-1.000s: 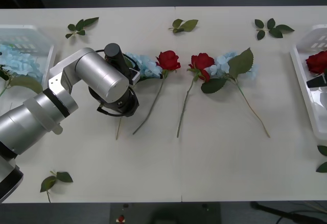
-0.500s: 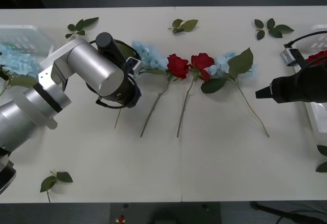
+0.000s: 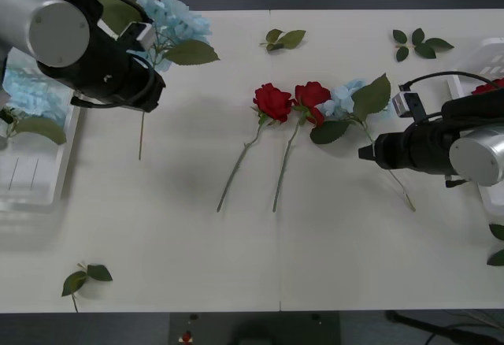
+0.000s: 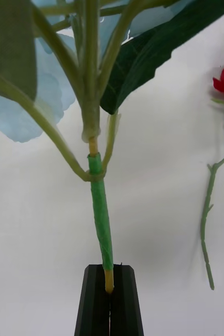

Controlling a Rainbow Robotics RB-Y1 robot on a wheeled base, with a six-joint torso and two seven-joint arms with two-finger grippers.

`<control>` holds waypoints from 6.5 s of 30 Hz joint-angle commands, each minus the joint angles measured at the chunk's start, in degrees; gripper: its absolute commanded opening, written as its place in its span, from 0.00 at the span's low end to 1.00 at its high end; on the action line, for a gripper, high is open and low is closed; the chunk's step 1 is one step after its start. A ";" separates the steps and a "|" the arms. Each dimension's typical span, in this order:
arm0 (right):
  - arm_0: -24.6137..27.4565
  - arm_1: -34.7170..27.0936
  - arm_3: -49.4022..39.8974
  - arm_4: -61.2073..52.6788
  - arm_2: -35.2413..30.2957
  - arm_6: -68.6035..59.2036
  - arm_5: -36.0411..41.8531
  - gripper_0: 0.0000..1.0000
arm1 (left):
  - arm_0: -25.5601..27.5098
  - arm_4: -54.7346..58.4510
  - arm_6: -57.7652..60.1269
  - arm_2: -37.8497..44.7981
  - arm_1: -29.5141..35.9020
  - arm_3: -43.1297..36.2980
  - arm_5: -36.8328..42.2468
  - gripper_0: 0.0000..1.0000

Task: Put the red flowers into the right box and the blue flowers into the left box

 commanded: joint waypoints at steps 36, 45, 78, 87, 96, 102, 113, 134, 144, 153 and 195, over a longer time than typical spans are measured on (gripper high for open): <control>-14.02 16.71 21.23 11.70 0.49 6.39 1.02 0.48 | 25.82 -10.06 -7.78 31.76 14.42 -5.75 2.37 0.00; -14.73 15.74 21.58 10.91 0.40 7.97 0.75 0.02 | 25.91 -13.13 -7.34 32.11 14.42 1.99 -1.85 0.00; -19.65 11.96 23.07 -57.56 -19.11 52.18 12.09 0.00 | 19.05 -21.57 -6.72 20.95 14.33 14.91 -20.39 0.00; -23.43 24.26 23.07 -60.72 -16.65 52.44 6.47 0.00 | 18.88 -21.48 -7.34 20.95 14.33 14.38 -20.48 1.00; -24.22 35.25 23.07 -59.49 -15.60 52.70 -0.04 0.00 | 18.96 -13.31 -13.75 25.25 14.42 8.67 -14.68 1.00; -24.31 40.79 23.07 -57.20 -15.51 53.06 -2.06 0.00 | 18.96 -4.17 -22.54 29.74 14.42 5.59 -9.14 1.00; -25.71 46.24 23.07 -55.27 -12.17 53.23 -8.03 0.00 | 18.96 16.48 -36.69 32.81 13.36 4.71 -2.55 1.00; -25.89 48.08 23.16 -55.18 -10.76 53.32 -12.43 0.00 | 18.70 54.28 -42.93 32.81 8.27 6.29 10.63 1.00; -25.89 48.26 23.60 -55.18 -10.68 53.41 -12.34 0.00 | 18.70 54.54 -42.93 29.47 2.11 1.55 4.92 1.00; -25.89 48.43 23.86 -55.18 -10.59 54.02 -12.25 0.00 | 18.26 52.26 -43.11 26.66 -1.84 -0.12 1.23 1.00; -25.89 48.26 23.95 -55.18 -11.38 54.90 -11.02 0.88 | 17.12 49.71 -43.37 26.40 -6.32 -0.30 -0.18 0.00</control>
